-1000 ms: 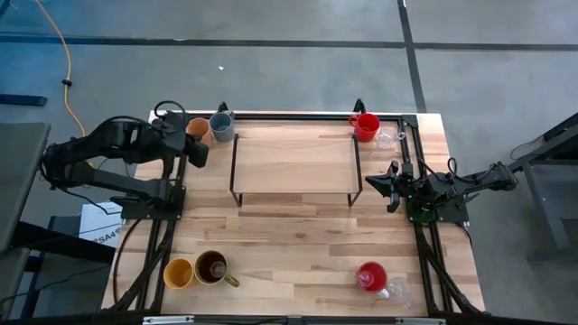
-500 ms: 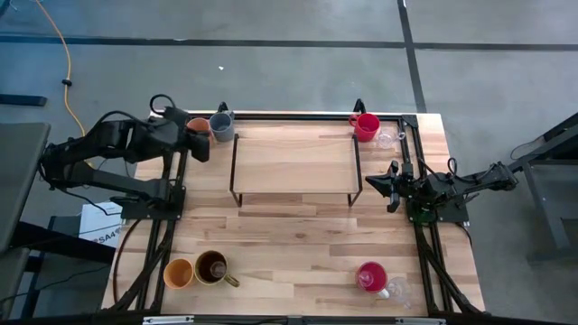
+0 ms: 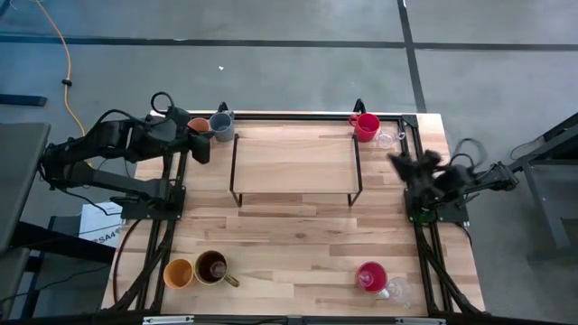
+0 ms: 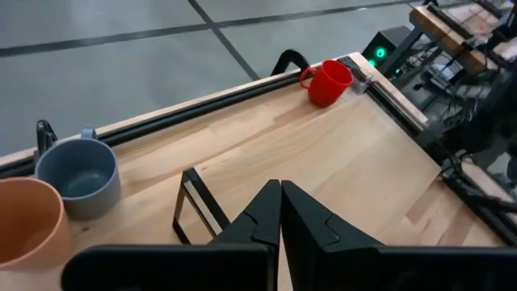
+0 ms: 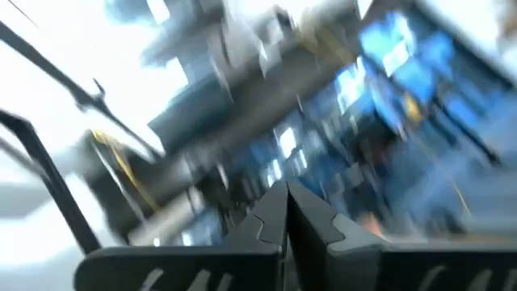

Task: Stack small to large cups/mugs on shelf
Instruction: Put the brown cup on the shelf

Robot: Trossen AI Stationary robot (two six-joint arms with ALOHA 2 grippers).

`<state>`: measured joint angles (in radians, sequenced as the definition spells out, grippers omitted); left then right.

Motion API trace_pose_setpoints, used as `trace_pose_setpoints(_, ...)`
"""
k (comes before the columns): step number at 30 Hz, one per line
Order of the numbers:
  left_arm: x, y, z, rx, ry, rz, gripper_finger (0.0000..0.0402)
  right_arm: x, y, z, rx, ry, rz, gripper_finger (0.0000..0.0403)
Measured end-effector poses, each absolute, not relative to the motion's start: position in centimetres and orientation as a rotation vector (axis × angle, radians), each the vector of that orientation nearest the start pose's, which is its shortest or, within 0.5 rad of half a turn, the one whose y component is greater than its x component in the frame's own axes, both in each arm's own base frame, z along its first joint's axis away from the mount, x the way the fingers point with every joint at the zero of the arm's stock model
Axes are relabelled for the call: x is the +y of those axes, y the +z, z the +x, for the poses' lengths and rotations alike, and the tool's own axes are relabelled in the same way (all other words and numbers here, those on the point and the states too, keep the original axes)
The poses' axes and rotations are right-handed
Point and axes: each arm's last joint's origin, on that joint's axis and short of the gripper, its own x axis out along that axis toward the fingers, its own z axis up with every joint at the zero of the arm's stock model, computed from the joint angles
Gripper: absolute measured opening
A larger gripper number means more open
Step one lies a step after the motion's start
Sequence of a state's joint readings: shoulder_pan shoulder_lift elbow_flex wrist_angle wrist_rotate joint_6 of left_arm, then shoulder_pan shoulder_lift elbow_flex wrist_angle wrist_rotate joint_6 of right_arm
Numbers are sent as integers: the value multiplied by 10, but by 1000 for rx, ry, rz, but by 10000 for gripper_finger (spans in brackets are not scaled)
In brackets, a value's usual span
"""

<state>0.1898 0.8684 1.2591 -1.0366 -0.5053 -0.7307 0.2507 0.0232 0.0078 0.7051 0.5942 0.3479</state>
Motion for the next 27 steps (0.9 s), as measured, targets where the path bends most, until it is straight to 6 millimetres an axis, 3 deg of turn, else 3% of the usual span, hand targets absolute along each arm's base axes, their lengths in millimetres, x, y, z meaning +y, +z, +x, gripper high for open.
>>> trace_pose_setpoints(6, 38, 401, 123, 368, 843, -510, 0, -9, 246, 50, -994, -393, 540, 0)
trace_pose_setpoints(9, 38, 407, 123, 326, 810, -456, 0, -9, 260, 50, -1008, -364, 459, 0)
trace_pose_setpoints(13, 35, 419, 117, 241, 709, -384, 0, -7, 292, 61, -987, -251, 407, 0)
trace_pose_setpoints(18, 30, 433, 109, 153, 529, -328, 0, -6, 336, 87, -749, -316, 281, 0)
trace_pose_setpoints(22, 29, 436, 107, 131, 490, -283, 0, -8, 351, 105, -438, -423, 275, 0)
trace_pose_setpoints(27, 28, 437, 106, 138, 473, -255, 1, -11, 369, 114, -289, -488, 275, 0)
